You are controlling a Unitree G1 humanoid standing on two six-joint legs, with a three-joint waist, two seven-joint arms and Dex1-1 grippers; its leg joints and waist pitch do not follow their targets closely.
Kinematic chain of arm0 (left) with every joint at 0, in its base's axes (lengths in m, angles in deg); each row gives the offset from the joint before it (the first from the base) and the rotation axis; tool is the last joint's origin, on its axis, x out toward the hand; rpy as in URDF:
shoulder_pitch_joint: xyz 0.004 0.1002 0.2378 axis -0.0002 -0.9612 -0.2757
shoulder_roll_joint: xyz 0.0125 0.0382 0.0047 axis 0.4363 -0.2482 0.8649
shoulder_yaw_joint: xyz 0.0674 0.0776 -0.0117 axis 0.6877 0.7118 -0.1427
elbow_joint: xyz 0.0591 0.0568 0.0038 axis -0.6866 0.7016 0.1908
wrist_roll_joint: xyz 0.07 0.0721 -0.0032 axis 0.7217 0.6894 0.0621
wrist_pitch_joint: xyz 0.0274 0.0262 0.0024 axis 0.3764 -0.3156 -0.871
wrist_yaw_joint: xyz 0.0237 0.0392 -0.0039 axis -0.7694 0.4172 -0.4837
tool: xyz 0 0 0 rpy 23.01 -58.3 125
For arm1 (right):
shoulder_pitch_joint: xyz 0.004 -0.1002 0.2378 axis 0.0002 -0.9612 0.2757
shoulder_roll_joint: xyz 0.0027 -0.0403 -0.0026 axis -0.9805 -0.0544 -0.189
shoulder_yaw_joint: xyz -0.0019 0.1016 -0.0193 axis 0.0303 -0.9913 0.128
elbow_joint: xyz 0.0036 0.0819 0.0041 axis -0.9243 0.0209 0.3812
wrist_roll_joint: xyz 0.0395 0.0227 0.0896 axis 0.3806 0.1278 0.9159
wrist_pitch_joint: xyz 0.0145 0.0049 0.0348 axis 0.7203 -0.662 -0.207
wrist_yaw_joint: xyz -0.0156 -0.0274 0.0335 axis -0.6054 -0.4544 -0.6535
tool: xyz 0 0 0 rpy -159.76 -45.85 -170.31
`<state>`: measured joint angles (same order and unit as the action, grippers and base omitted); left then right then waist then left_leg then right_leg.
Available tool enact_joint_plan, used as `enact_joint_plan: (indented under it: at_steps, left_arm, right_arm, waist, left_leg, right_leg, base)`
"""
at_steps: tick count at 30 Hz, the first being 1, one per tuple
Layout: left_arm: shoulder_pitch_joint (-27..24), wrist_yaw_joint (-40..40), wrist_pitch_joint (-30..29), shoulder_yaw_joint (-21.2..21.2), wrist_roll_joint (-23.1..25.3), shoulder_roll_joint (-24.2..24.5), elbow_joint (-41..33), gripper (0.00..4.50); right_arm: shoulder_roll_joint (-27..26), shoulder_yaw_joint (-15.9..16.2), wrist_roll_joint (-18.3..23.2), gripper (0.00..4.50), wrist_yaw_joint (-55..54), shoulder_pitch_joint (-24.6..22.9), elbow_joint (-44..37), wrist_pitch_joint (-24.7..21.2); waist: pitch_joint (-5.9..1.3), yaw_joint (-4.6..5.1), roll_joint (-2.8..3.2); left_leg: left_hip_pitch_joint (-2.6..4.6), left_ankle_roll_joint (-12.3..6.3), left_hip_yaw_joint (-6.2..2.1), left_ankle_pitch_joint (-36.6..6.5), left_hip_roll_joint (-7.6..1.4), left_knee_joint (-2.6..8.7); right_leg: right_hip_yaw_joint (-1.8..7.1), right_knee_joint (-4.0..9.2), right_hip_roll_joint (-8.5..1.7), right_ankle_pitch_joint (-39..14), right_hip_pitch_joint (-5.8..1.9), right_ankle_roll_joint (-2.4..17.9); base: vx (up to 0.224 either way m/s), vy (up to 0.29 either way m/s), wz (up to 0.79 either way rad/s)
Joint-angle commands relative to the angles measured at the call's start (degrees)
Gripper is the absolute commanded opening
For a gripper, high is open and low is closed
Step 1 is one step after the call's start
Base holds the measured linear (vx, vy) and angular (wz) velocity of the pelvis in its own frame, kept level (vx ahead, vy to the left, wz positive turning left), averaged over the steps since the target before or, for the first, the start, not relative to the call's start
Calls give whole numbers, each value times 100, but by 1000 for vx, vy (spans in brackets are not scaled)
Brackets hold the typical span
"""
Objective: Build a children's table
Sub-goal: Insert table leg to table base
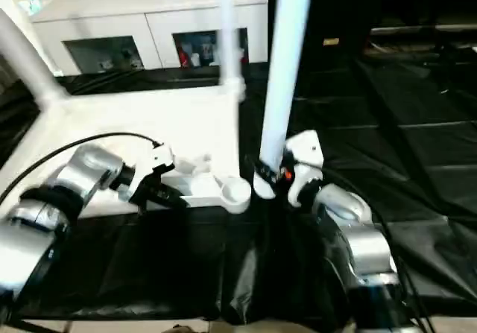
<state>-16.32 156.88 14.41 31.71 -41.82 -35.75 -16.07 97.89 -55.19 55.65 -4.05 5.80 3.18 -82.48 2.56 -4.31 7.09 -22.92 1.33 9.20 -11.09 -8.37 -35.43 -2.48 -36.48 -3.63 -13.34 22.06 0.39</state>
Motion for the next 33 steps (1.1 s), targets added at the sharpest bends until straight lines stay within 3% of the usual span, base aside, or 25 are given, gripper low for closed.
enact_joint_plan:
  at_steps: [1,3,4,5,6,7,11,14,15,16,17,19,20,26,28,33]
  left_arm:
    - [-640,-284,-381,-43,-76,61,-419,5]
    - [-767,-295,-423,-76,-128,51,-661,1]
    - [-944,-444,-421,-100,-143,34,-976,1]
    - [-1335,-784,-325,-155,-194,-63,-1632,1]
    - [-1335,-784,-325,-155,-194,-63,-1632,1]
    - [-1454,-864,-219,-158,-206,-98,-1829,1]
    - [-1946,-1178,-317,-156,-201,-188,-2791,1]
    - [-2052,-1208,-439,-120,-192,-198,-3027,0]
    - [-2168,-1199,-624,-67,-201,-223,-3247,0]
    - [-2213,-1201,-670,-59,-220,-240,-3309,0]
    - [-2299,-1223,-750,-44,-251,-269,-3436,0]
    - [-2315,-1215,-767,-33,-264,-277,-3457,0]
    - [-2382,-1215,-898,-51,-348,-308,-3618,0]
    - [-2447,-1234,-1097,-71,-434,-316,-3869,0]
    - [-2436,-1217,-1171,-65,-436,-282,-3933,0]
    - [-2369,-1205,-1181,-28,-358,-213,-3870,0]
  right_arm:
    - [-97,-130,158,186,-131,180,54,-168]
    - [-113,-151,163,186,-158,201,78,-191]
    - [-139,-186,195,186,-180,231,99,-255]
    - [-231,-327,405,186,-230,295,63,-508]
    - [-231,-327,405,186,-230,295,63,-508]
    - [-252,-373,494,186,-219,312,31,-591]
    - [-158,-317,726,186,130,335,-174,-778]
    - [-132,-270,829,186,278,368,-205,-849]
    - [-106,-198,843,186,402,419,-187,-908]
    - [-100,-150,820,186,463,460,-143,-914]
    - [-81,-59,758,186,567,545,-48,-923]
    - [-56,14,680,186,625,608,42,-877]
    - [-53,87,595,186,665,795,325,-794]
    - [2,231,412,186,803,1026,749,-614]
    - [18,276,370,186,870,1108,914,-604]
    - [169,473,278,186,1064,1114,961,-754]
  waist:
    - [-345,-55,-219]
    - [-352,-76,-189]
    - [-338,-67,-194]
    - [-352,-63,-247]
    - [-342,-49,-254]
    - [-358,-81,-248]
    - [-355,-71,-298]
    - [-363,-76,-310]
    - [-365,-67,-360]
    - [-372,-71,-347]
    - [-367,-59,-383]
    - [-364,-65,-367]
    - [-366,-47,-397]
    - [-366,-65,-449]
    - [-368,-75,-511]
    - [-354,-73,-535]
  left_leg:
    - [83,-761,-195,-589,-509,458]
    - [136,-600,-191,-754,-535,477]
    - [129,-572,-186,-815,-530,492]
    - [132,-495,-196,-850,-564,517]
    - [108,-515,-188,-835,-552,517]
    - [141,-511,-168,-843,-536,504]
    - [132,-528,-114,-737,-512,496]
    - [117,-612,-99,-549,-503,481]
    - [122,-634,-87,-540,-498,477]
    - [115,-640,-96,-502,-500,472]
    - [115,-682,-83,-437,-500,465]
    - [116,-691,-80,-416,-490,458]
    - [120,-673,-75,-405,-485,458]
    - [137,-613,-68,-427,-492,465]
    - [139,-631,-59,-420,-494,461]
    - [139,-636,-54,-456,-493,462]
  right_leg:
    - [250,434,-641,-322,-227,1483]
    - [265,440,-617,-534,-194,1433]
    - [271,454,-604,-574,-185,1418]
    - [282,424,-629,-439,-220,1409]
    - [284,421,-624,-380,-217,1398]
    - [281,442,-621,-427,-202,1365]
    - [274,448,-594,-430,-191,1247]
    - [266,438,-591,-322,-187,1201]
    - [262,442,-580,-311,-182,1197]
    - [261,416,-591,-258,-200,1216]
    - [256,425,-585,-239,-183,1223]
    - [256,433,-586,-250,-177,1224]
    - [250,420,-577,-260,-175,1264]
    - [249,414,-572,-135,-170,1311]
    - [254,411,-586,-108,-188,1313]
    - [258,423,-582,-209,-186,1271]
  base:
    - [0,0,0]
    - [0,0,0]
    - [0,0,0]
    - [0,0,0]
    - [0,0,0]
    - [0,0,0]
    - [0,0,0]
    - [0,0,0]
    - [0,0,0]
    - [0,0,0]
    - [0,0,0]
    - [0,0,0]
    - [0,0,0]
    - [0,0,0]
    - [0,0,0]
    - [0,0,0]
